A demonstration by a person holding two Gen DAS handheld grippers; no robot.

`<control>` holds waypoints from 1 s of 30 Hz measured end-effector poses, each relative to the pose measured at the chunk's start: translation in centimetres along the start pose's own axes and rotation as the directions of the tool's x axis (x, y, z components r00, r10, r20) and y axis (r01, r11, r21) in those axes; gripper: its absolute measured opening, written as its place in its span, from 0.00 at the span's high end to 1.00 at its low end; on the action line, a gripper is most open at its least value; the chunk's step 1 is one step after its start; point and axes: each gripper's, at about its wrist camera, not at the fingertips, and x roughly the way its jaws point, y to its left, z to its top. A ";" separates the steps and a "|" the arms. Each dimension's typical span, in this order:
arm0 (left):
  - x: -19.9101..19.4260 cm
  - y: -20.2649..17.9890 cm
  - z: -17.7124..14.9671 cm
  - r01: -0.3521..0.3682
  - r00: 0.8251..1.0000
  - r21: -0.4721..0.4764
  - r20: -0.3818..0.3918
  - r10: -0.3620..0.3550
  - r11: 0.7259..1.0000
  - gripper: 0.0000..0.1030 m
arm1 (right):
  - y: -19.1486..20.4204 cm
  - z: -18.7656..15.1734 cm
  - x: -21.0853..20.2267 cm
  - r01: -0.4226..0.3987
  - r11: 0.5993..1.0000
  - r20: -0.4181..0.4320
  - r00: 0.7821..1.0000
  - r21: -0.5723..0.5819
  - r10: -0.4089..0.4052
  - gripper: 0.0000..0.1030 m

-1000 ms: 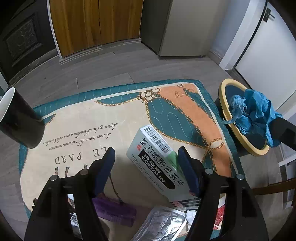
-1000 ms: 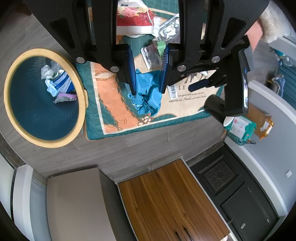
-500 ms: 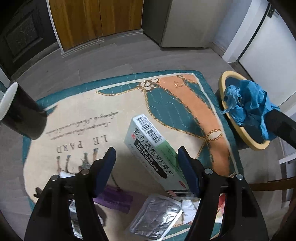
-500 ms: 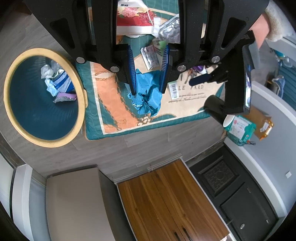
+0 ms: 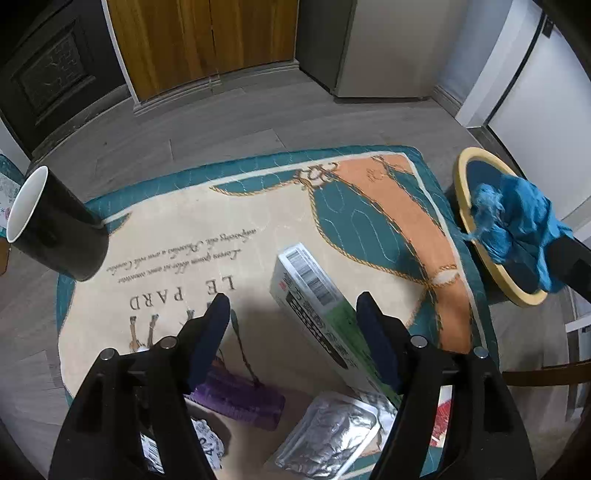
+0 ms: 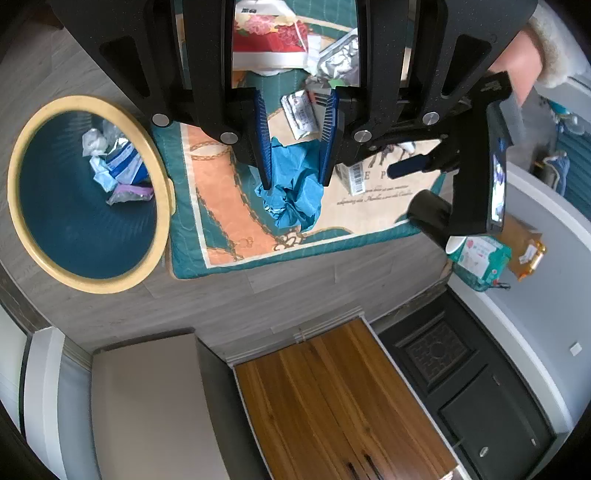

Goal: Collect trash
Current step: 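Grasp the white-and-green medicine box with the left tool while the right tool holds the glove, then carry the box and glove over the bin and open both tools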

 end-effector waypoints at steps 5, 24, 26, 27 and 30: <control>1.7 1.7 -0.1 0.011 0.997 -0.072 -0.070 -0.016 0.997 0.40 | 0.0 -0.1 0.0 -0.001 1.000 -0.001 1.000 -0.002 0.001 0.75; -2.6 -0.5 2.1 0.105 0.990 0.030 0.089 -0.107 0.994 0.82 | -2.4 2.0 -2.8 0.014 0.998 0.075 0.997 0.054 -0.018 0.75; -3.6 -0.8 2.7 0.091 0.988 0.053 0.122 -0.097 0.994 0.82 | -3.4 2.4 -3.4 0.017 0.997 0.087 0.996 0.077 -0.024 0.75; -4.1 -1.1 3.1 0.086 0.986 0.064 0.141 -0.094 0.994 0.82 | -3.9 2.6 -3.7 0.019 0.996 0.090 0.996 0.087 -0.027 0.75; -5.1 -1.9 3.7 0.085 0.981 0.087 0.168 -0.099 0.993 0.82 | -5.6 3.0 -4.7 0.023 0.992 0.104 0.994 0.125 -0.037 0.75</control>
